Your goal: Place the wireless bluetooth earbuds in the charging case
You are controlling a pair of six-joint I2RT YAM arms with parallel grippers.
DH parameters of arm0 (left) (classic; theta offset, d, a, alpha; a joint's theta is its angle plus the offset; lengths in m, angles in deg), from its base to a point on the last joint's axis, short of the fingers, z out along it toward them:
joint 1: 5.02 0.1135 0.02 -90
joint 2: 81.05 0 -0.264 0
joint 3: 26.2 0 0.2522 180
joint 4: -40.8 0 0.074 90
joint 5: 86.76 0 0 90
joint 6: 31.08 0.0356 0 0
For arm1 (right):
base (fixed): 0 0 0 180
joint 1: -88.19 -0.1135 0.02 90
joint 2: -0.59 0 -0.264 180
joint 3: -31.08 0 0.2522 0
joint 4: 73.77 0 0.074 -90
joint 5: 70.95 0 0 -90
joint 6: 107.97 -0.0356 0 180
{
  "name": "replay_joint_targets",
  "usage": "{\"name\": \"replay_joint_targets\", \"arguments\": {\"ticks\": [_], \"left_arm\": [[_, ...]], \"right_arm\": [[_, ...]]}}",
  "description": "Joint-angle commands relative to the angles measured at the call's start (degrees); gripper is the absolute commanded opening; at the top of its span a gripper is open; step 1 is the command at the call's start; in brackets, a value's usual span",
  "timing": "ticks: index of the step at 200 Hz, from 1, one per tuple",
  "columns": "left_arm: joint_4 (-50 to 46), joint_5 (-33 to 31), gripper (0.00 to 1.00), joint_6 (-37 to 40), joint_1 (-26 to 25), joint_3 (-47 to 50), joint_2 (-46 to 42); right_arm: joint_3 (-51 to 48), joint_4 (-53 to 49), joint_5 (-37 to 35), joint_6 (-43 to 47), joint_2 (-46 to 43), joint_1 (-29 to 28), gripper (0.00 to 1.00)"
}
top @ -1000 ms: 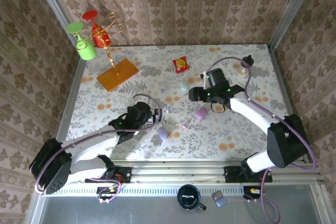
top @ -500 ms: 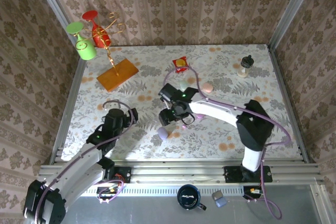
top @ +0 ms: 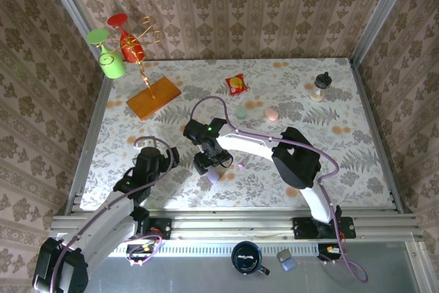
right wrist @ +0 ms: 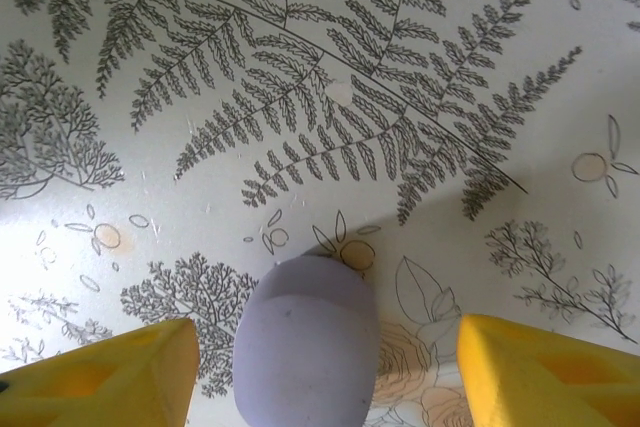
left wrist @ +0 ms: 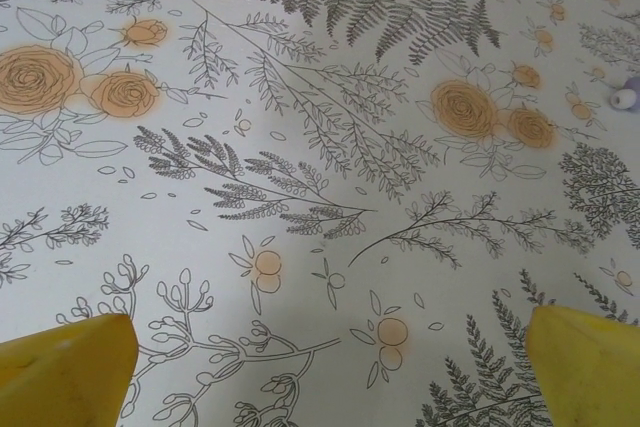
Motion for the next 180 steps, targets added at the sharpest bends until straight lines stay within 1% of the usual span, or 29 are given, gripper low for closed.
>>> {"name": "replay_joint_targets", "arguments": {"ticks": [1,49,83,107,122,135,156,180], "left_arm": [[1.07,1.06,1.00,1.10,0.72,0.61,0.01],[0.84,2.20,1.00,2.63,0.72,0.74,0.14],[0.91,2.29,1.00,2.52,0.72,0.87,0.18],[1.00,2.51,1.00,2.23,0.72,0.98,0.14],[1.21,2.55,1.00,2.19,0.77,1.06,0.14],[1.35,2.47,1.00,2.17,0.73,1.15,0.09],[0.99,1.96,1.00,2.41,0.74,0.91,0.14],[1.37,2.23,1.00,2.86,0.73,0.54,-0.19]], "right_arm": [[2.57,-4.25,0.35,0.23,2.39,-0.46,0.69],[3.77,-4.96,0.62,0.17,5.18,-0.52,0.58],[3.13,-4.68,2.57,-0.03,5.38,-0.55,0.57],[2.28,-4.74,3.28,-0.17,4.70,-0.60,0.56],[1.78,-4.37,3.56,-0.04,4.37,-0.59,0.48],[1.31,-3.75,3.50,-0.33,4.24,-0.50,0.45],[0.56,-2.45,3.35,-1.13,3.32,-0.29,0.43],[-3.29,2.22,3.34,-3.32,-0.94,1.11,0.42]]}}
